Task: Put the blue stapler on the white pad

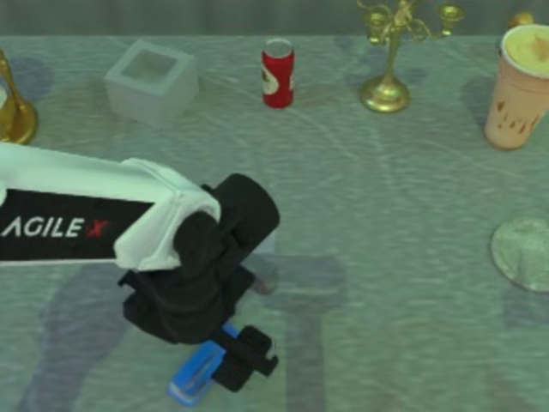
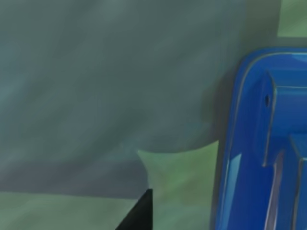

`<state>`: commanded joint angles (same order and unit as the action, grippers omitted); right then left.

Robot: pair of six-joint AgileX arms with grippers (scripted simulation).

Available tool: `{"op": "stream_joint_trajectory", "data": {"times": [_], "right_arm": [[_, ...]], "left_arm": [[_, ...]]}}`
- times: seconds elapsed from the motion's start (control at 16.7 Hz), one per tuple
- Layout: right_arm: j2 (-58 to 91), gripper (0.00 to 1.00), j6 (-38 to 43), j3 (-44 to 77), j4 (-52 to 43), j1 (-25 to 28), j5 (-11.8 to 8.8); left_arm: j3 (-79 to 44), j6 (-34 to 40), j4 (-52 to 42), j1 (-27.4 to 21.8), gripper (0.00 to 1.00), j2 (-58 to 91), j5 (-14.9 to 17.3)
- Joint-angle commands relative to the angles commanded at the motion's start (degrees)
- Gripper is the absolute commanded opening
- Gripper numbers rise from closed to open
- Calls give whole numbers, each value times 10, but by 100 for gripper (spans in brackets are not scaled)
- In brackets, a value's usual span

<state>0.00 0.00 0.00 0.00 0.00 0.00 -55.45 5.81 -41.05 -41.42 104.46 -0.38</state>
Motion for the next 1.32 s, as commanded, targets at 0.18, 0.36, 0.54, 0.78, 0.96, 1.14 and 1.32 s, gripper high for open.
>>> {"op": "stream_joint_trajectory", "data": {"times": [0.18, 0.36, 0.54, 0.78, 0.96, 1.14, 1.32], "right_arm": [[0, 100, 0, 0, 0, 0, 0], [0, 100, 0, 0, 0, 0, 0], [0, 100, 0, 0, 0, 0, 0], [0, 100, 0, 0, 0, 0, 0], [0, 100, 0, 0, 0, 0, 0], [0, 100, 0, 0, 0, 0, 0], [0, 100, 0, 0, 0, 0, 0]], "left_arm": [[0, 0, 0, 0, 32, 0, 0], [0, 0, 0, 0, 10, 0, 0], [0, 0, 0, 0, 0, 0, 0], [0, 0, 0, 0, 0, 0, 0], [0, 0, 0, 0, 0, -1, 0], [-18, 1, -23, 1, 0, -8, 0], [-62, 5, -98, 4, 0, -33, 0]]}}
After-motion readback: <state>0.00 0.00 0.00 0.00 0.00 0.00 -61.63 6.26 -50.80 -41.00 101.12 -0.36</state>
